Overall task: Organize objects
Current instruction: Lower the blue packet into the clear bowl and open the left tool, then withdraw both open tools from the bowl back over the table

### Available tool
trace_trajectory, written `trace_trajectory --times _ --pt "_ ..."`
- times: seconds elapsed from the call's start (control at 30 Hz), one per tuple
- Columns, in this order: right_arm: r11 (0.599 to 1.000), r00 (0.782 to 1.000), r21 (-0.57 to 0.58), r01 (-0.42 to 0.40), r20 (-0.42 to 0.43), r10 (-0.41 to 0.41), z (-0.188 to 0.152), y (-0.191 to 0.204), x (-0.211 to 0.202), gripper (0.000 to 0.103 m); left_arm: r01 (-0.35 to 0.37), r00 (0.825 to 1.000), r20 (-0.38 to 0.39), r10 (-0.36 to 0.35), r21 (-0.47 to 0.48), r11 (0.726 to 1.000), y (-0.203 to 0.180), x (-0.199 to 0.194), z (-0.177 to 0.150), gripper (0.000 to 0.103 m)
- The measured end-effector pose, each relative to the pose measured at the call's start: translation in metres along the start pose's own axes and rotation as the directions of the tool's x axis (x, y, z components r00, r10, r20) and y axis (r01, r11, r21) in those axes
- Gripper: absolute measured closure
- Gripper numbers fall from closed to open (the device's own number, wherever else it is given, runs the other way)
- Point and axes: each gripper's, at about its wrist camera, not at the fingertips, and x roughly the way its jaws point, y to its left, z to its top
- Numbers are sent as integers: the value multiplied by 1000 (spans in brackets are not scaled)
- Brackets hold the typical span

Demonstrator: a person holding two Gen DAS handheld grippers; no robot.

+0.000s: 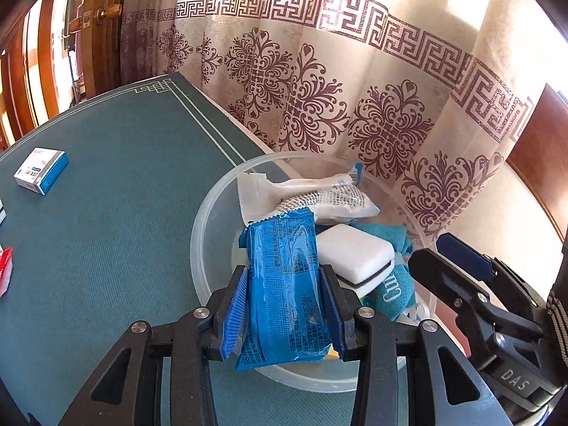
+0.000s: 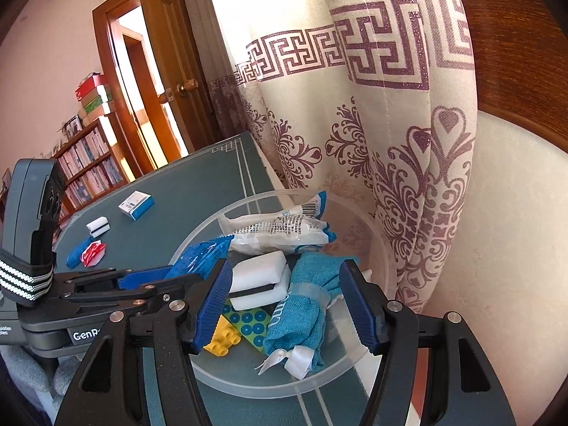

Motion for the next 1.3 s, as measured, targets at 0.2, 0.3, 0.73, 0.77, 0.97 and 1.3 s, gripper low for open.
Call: trace_trajectory --times 0.2,0.3,0.73,0.77,0.97,1.3 --pt "1000 1000 -10 -5 -11 5 -3 4 3 39 -37 999 34 39 -53 998 19 -2 -1 30" --pt "1000 1000 -12 -4 -8 4 -3 5 2 39 -49 997 49 53 -74 996 26 -8 -3 27" --pt "1000 1000 -9 -2 -1 2 -3 4 3 39 -145 985 94 143 14 989 10 -12 -15 22" --pt "1000 1000 -8 -1 0 1 -3 4 3 39 -162 982 100 160 13 987 10 -10 -14 21" --pt "1000 1000 -11 -4 0 4 -2 5 2 39 -238 967 85 239 -21 971 24 3 -8 21" --pt "1000 1000 -23 6 6 -6 -3 8 2 39 -221 973 56 226 -75 972 38 0 -14 21"
